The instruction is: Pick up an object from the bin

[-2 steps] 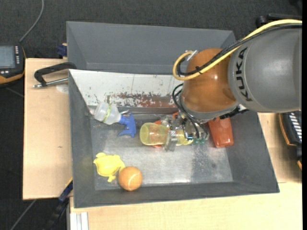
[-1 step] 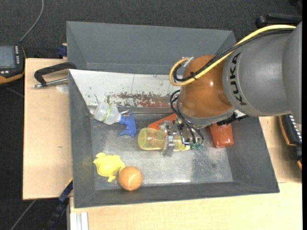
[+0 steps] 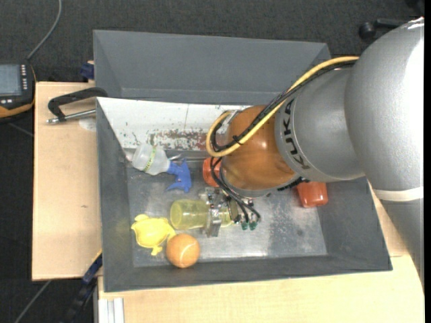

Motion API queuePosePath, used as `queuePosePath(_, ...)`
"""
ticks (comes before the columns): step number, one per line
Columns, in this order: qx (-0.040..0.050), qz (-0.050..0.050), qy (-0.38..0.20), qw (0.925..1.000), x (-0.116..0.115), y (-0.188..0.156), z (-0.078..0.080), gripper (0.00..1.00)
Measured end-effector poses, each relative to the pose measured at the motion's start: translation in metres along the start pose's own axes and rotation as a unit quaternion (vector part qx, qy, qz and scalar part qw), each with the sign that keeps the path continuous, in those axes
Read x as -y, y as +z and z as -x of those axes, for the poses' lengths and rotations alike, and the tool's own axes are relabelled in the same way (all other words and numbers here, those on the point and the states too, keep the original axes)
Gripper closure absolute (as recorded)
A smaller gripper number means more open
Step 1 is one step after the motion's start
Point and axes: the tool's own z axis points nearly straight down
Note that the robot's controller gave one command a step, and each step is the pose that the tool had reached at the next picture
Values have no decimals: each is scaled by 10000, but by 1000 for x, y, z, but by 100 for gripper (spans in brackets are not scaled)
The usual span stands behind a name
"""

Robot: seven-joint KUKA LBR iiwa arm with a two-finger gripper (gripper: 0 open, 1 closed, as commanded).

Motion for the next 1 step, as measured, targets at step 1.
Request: queuePosePath(1,0,0,2,10000,0,0,0,100)
